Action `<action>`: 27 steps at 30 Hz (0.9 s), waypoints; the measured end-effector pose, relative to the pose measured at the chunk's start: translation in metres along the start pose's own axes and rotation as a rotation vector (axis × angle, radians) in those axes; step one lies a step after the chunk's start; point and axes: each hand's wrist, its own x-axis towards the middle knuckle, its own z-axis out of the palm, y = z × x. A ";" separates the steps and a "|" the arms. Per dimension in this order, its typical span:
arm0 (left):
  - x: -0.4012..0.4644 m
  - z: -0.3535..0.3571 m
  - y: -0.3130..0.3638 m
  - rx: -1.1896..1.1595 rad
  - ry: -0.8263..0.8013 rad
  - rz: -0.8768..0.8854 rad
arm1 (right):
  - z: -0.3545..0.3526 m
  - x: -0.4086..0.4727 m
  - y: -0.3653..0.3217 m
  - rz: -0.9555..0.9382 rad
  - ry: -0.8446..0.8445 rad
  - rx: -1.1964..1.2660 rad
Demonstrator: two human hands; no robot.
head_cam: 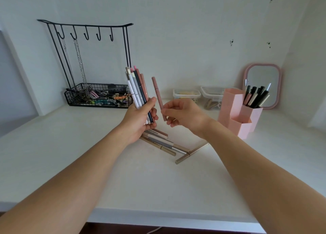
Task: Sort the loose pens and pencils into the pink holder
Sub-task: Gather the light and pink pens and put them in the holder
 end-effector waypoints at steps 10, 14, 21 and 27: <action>-0.004 0.005 0.000 -0.006 -0.018 0.005 | 0.017 -0.003 0.003 -0.127 0.126 0.079; -0.006 0.007 -0.001 0.023 -0.023 -0.010 | 0.019 -0.004 0.004 -0.091 0.182 0.079; -0.005 0.009 -0.007 0.076 -0.099 0.061 | 0.020 -0.005 0.006 -0.106 0.181 0.015; -0.001 0.007 -0.006 0.102 -0.002 0.129 | 0.023 -0.006 0.000 -0.096 0.153 -0.003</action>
